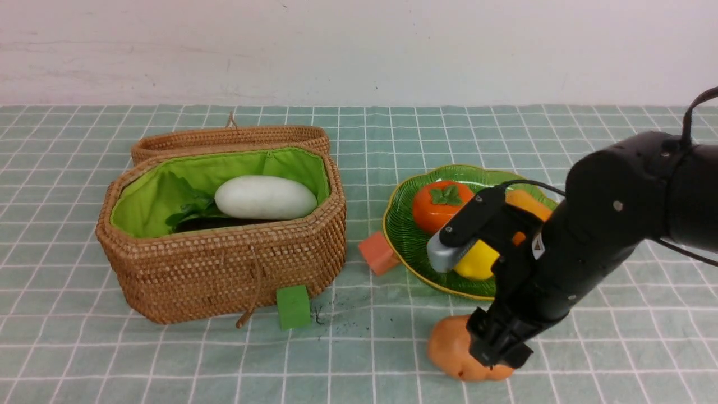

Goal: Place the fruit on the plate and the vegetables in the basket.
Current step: Use the right arm to grab a potato and put it into the left basket

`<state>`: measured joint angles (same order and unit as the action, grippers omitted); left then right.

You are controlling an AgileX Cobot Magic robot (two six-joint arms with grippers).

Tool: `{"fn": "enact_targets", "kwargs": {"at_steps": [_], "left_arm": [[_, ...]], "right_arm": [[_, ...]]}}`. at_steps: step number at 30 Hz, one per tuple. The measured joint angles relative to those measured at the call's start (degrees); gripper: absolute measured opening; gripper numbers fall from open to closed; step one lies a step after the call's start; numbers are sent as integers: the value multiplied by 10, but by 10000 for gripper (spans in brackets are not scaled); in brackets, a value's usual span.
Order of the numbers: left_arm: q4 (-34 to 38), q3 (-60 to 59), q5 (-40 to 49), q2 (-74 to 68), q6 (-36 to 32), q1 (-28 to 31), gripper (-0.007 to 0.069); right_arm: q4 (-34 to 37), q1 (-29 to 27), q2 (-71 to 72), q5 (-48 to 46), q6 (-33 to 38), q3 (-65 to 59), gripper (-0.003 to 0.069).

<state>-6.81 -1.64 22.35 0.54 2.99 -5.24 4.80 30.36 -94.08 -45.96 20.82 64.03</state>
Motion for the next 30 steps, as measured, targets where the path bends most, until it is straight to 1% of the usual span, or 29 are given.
{"fn": "enact_targets", "kwargs": {"at_steps": [8, 12, 13, 14, 15, 19, 20, 23, 25, 26, 28, 29, 30], "left_arm": [[0, 0, 0, 0, 0, 0, 186], [0, 0, 0, 0, 0, 0, 186], [0, 0, 0, 0, 0, 0, 188], [0, 0, 0, 0, 0, 0, 188], [0, 0, 0, 0, 0, 0, 191], [0, 0, 0, 0, 0, 0, 196], [0, 0, 0, 0, 0, 0, 197], [0, 0, 0, 0, 0, 0, 201], [0, 0, 0, 0, 0, 0, 204], [0, 0, 0, 0, 0, 0, 204], [0, 0, 0, 0, 0, 0, 206], [0, 0, 0, 0, 0, 0, 206], [0, 0, 0, 0, 0, 0, 207]], "right_arm": [[-8, 0, -72, 34, 0, 0, 673], [-5, -1, -83, 47, 0, 0, 659], [0, -1, -83, 49, 0, 0, 641], [0, -1, -83, 49, 1, 0, 638], [4, -1, -83, 48, 7, 0, 625], [10, -1, -83, 35, 37, 1, 624], [18, -1, -82, 22, 50, 1, 624], [36, -1, -77, 0, 60, 3, 624], [50, 6, -71, -41, 76, 18, 624], [50, 7, -71, -45, 77, 18, 624], [69, 24, -67, -101, 94, 75, 624], [71, 26, -67, -105, 94, 80, 624], [87, 37, -67, -127, 98, 120, 624]]}}
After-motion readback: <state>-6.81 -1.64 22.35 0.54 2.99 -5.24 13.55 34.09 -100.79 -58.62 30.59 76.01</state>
